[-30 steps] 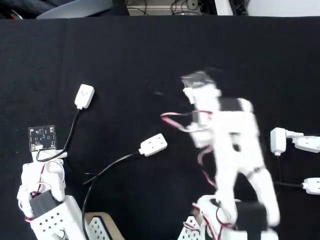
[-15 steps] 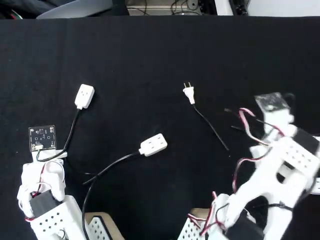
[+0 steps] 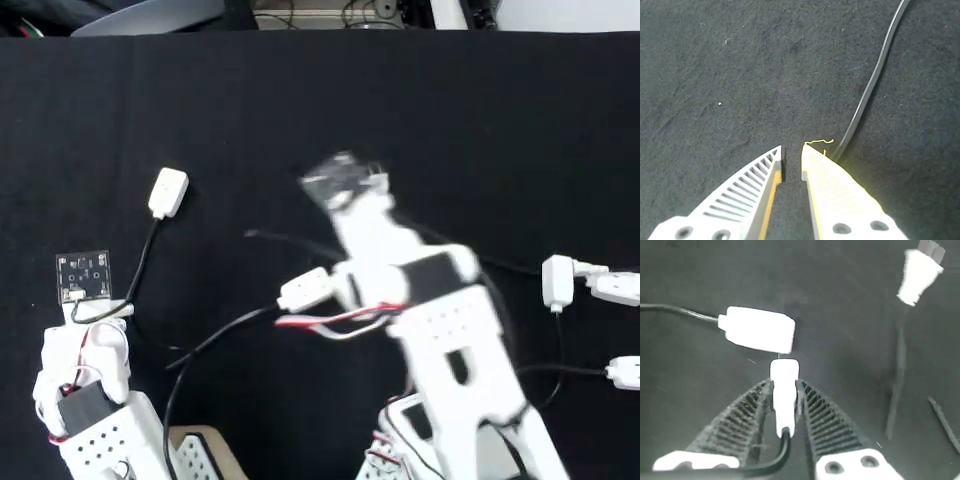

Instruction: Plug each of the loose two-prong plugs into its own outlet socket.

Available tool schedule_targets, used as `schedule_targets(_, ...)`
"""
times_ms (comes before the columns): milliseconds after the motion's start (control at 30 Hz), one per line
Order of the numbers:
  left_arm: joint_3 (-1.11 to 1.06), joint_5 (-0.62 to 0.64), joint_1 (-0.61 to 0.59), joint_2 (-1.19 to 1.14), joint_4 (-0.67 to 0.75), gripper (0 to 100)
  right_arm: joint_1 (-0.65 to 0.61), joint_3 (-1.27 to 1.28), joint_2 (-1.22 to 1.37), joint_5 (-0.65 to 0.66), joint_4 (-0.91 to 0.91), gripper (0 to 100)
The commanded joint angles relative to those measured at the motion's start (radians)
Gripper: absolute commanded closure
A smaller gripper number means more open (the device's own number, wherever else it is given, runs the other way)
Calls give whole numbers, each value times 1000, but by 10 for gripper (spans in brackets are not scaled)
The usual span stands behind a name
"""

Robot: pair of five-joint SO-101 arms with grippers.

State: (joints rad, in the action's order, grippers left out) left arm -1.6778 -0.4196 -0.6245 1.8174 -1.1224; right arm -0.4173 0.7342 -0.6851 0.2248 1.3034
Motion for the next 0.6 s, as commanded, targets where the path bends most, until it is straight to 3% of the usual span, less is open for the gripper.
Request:
schedule_targets(0,-1,3,-8,8,5,920,-92,-12,127,-61,-120,987)
schedule_targets(267,-1,3,-8,8,5,920,-160,-19,351,-118,-242,987)
schedule_targets(567,-1,3,-8,8,5,920,-17,-183,386,-114,-55,987)
